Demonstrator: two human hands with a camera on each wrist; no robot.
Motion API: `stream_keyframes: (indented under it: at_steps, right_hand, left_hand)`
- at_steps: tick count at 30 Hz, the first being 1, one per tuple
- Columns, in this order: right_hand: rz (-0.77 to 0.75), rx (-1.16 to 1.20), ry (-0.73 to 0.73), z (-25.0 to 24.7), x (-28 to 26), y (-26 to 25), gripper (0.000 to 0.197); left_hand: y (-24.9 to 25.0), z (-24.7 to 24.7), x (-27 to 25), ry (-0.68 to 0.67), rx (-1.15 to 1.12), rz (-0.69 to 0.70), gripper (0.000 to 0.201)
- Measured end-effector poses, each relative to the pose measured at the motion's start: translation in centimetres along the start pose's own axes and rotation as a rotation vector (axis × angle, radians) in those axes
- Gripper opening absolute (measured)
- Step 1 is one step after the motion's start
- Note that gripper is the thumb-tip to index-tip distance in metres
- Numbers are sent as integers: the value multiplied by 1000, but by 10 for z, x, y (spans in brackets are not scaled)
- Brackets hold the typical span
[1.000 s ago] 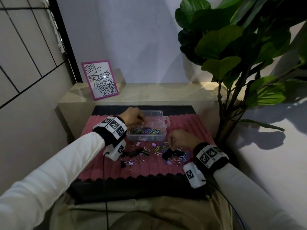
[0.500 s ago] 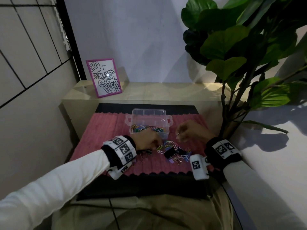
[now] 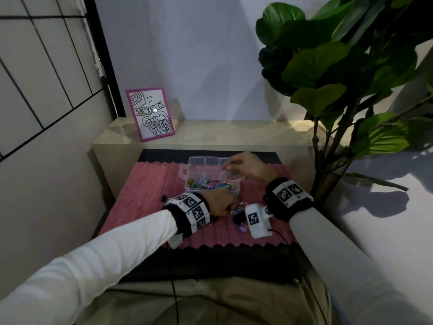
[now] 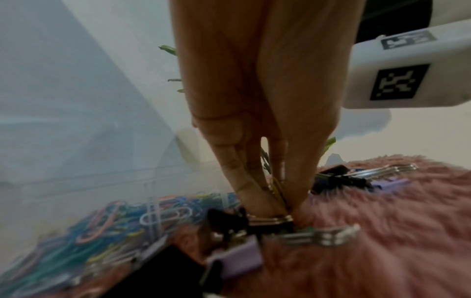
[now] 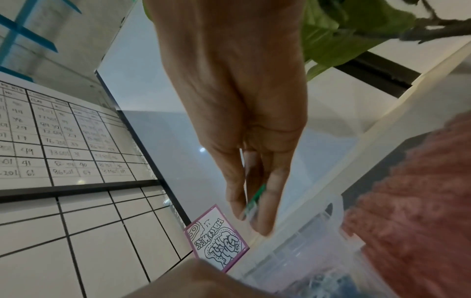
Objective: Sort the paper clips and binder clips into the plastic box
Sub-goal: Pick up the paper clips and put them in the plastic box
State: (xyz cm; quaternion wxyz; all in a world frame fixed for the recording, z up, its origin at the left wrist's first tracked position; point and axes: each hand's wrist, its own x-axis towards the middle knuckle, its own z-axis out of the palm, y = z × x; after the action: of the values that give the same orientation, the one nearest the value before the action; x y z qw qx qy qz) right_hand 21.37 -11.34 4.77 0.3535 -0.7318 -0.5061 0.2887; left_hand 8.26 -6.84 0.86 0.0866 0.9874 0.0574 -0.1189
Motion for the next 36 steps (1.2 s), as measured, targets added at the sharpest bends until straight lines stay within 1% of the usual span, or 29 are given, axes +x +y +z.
stream_keyframes:
  at_steps: [1,3,5,6,7,8,10,12,14,17,19,22,24,26,29,32,34,36]
  right_hand:
    - [8,-35,-7,1,1,-2,21]
    - [-2,-114,36,-1,-4,1,24]
    - [-71,-216,83,-10,-17,13,20]
    - [-98,-307,85,-15,-26,21,18]
    - [-93,-408,61,-20,-36,31,17]
    - [-55,-480,16,-23,-46,42,18]
    - [49,-520,-122,-28,-62,64,26]
    - [100,-486,-234,-27,-74,77,36]
    - [82,-445,-263,-24,-80,86,43]
    - [43,-444,-228,-18,-81,92,35]
    - [53,-452,-202,-17,-78,95,29]
    - [78,-424,-175,-17,-76,95,17]
    - [94,-368,-158,-19,-76,97,14]
    - [99,-322,-147,-23,-76,97,13]
    - [106,-228,-122,-29,-73,92,15]
    - [87,-140,-115,-33,-64,76,15]
    - [59,-97,-98,-34,-56,63,11]
    - [33,-39,-86,-32,-46,49,8]
  left_hand:
    - [-2,-1,-1,19,-14,0,18]
    - [-9,-1,-3,66,-50,-11,20]
    - [-17,-3,-6,86,-129,-41,19]
    - [-21,-4,-7,93,-190,-58,19]
    - [-25,-6,-8,98,-257,-73,19]
    - [-29,-8,-10,102,-328,-86,18]
    - [-35,-14,-12,118,-470,-106,11]
    - [-43,-20,-14,150,-521,-113,8]
    - [-50,-27,-15,187,-518,-124,10]
    - [-56,-38,-17,231,-650,-133,10]
    - [-64,-44,-18,260,-647,-167,11]
    - [-78,-48,-20,280,-653,-189,6]
    - [-83,-47,-20,278,-666,-206,4]
    - [-89,-45,-19,271,-664,-233,8]
    - [-96,-44,-20,210,-566,-279,18]
    - [-95,-47,-24,120,-477,-273,19]
    - [-94,-50,-28,130,-465,-264,21]
    - [-93,-51,-32,184,-446,-267,25]
